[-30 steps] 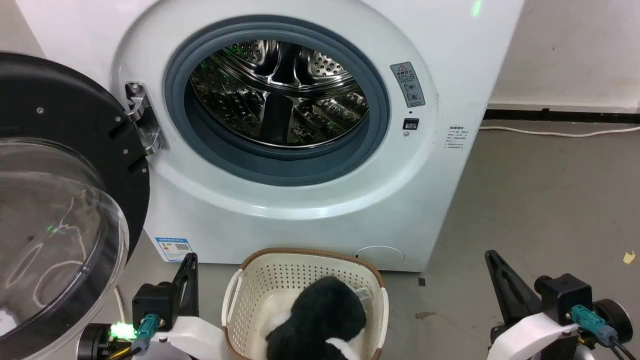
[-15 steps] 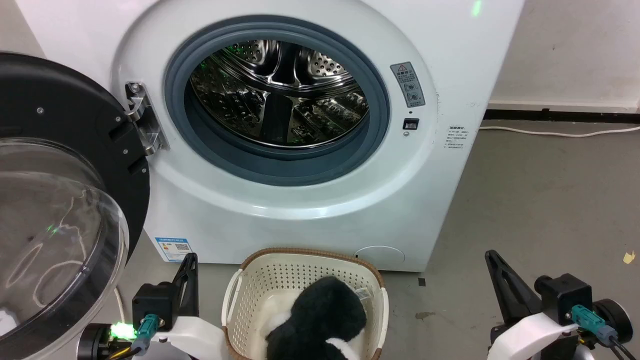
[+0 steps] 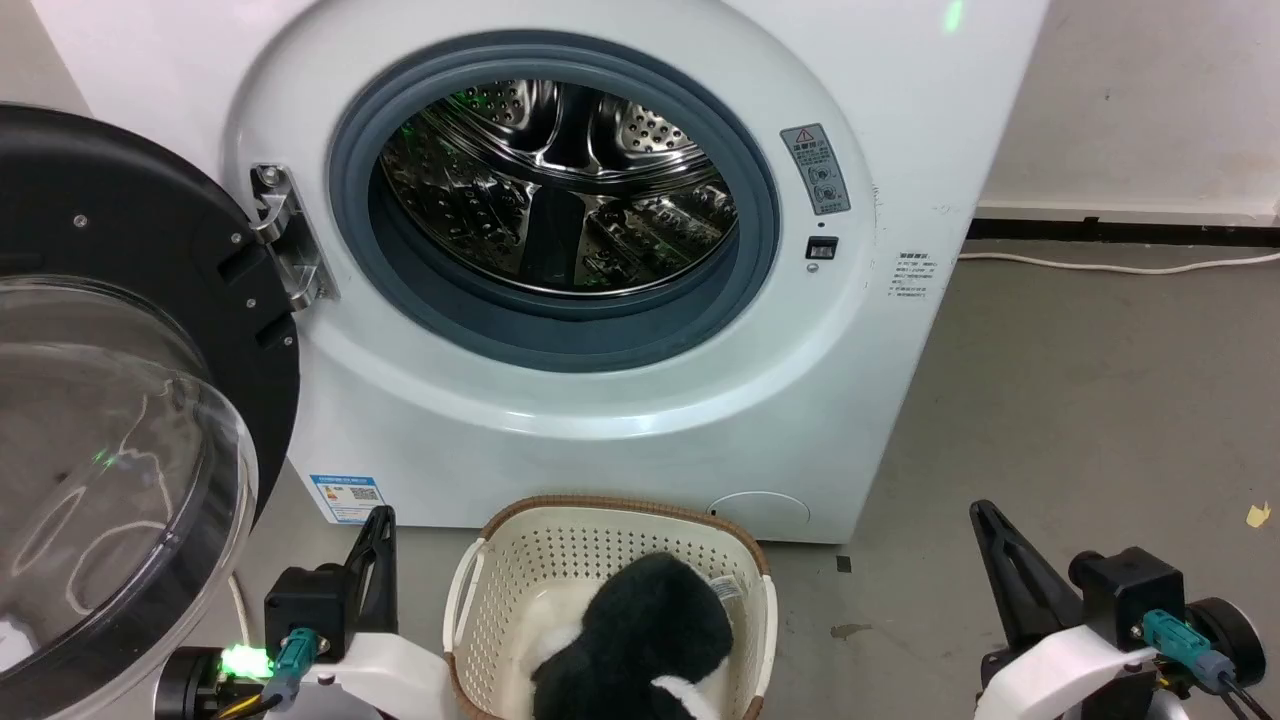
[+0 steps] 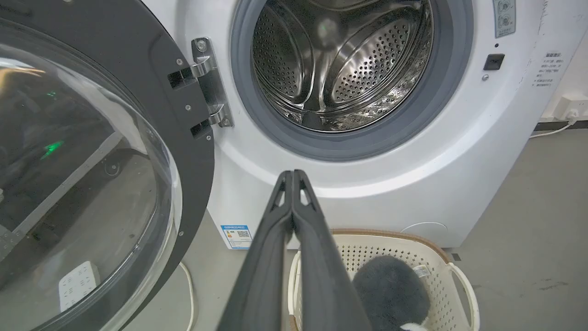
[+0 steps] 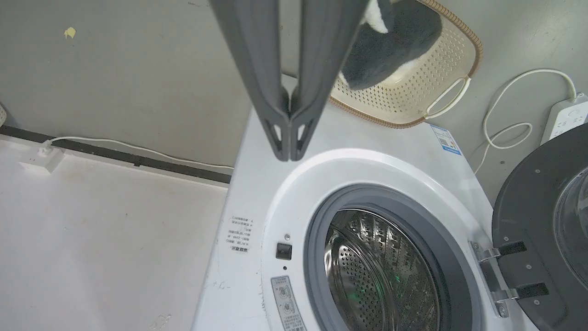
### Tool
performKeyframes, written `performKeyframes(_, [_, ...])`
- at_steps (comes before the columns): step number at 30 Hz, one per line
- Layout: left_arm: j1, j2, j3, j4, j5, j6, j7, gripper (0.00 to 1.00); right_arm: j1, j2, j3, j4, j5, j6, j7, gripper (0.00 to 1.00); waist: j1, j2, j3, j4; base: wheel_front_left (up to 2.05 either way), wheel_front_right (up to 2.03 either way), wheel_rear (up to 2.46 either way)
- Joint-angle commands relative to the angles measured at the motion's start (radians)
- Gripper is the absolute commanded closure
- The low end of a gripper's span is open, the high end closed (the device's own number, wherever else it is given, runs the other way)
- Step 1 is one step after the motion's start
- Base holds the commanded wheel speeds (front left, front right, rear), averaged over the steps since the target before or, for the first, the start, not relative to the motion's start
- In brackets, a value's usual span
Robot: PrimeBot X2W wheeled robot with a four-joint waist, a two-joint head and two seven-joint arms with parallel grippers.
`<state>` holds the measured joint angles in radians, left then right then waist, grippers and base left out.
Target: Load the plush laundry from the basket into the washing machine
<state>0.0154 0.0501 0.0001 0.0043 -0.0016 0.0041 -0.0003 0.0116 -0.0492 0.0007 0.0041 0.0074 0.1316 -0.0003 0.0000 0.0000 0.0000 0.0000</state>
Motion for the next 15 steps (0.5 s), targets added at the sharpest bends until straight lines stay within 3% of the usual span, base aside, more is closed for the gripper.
performKeyframes(1, [-0.015, 0.0, 0.0, -0.004, 0.002, -0.004, 0.0, 1.0, -0.012, -0.001, -0.001, -0.004, -0.007, -0.001, 0.0, 1.0, 0.0, 0.0, 0.0, 0.0, 0.0, 0.0, 0.0])
performKeyframes(12, [-0.015, 0.0, 0.0, -0.004, 0.002, -0.004, 0.0, 1.0, -0.012, -0.001, -0.001, -0.004, -0.007, -0.001, 0.0, 1.0, 0.0, 0.0, 0.0, 0.0, 0.0, 0.0, 0.0])
performKeyframes(13, [0.0, 0.0, 0.0, 0.0, 0.0, 0.0, 0.0, 0.0, 0.0, 0.0, 0.0, 0.0, 0.0, 0.0, 0.0, 0.0, 0.0, 0.0, 0.0, 0.0, 0.0, 0.0, 0.0])
performKeyframes(15, [0.0, 0.0, 0.0, 0.0, 0.0, 0.001, -0.001, 0.0, 0.0, 0.0, 0.0, 0.0, 0.001, 0.0, -0.001, 0.0, 0.0001, 0.0, 0.0, 0.0, 0.0, 0.0, 0.0])
